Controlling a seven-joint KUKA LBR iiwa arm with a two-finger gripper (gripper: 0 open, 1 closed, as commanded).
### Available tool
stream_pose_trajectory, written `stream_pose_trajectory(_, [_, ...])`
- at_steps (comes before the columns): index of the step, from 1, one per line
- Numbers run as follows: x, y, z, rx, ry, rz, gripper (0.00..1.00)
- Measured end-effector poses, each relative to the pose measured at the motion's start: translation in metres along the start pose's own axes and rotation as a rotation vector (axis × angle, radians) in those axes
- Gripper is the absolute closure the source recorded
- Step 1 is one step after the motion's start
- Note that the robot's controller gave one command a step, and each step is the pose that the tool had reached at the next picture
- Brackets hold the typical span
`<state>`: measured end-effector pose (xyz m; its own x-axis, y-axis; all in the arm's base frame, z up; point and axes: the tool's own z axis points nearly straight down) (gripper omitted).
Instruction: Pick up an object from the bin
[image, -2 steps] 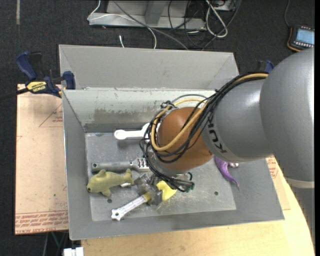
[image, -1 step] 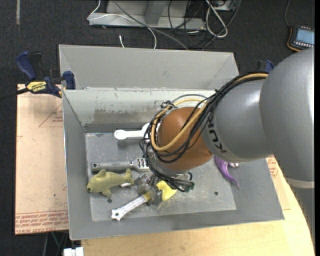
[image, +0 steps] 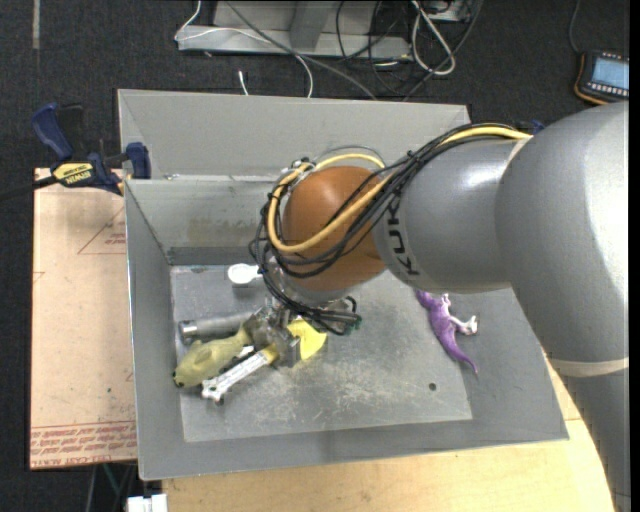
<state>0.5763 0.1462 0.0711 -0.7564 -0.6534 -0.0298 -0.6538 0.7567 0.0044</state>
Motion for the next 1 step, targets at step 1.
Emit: stream_pose_trajectory(1, [0.0102, 0.0069, -0.0006, 0.0, 0.0, 0.012, 1.0])
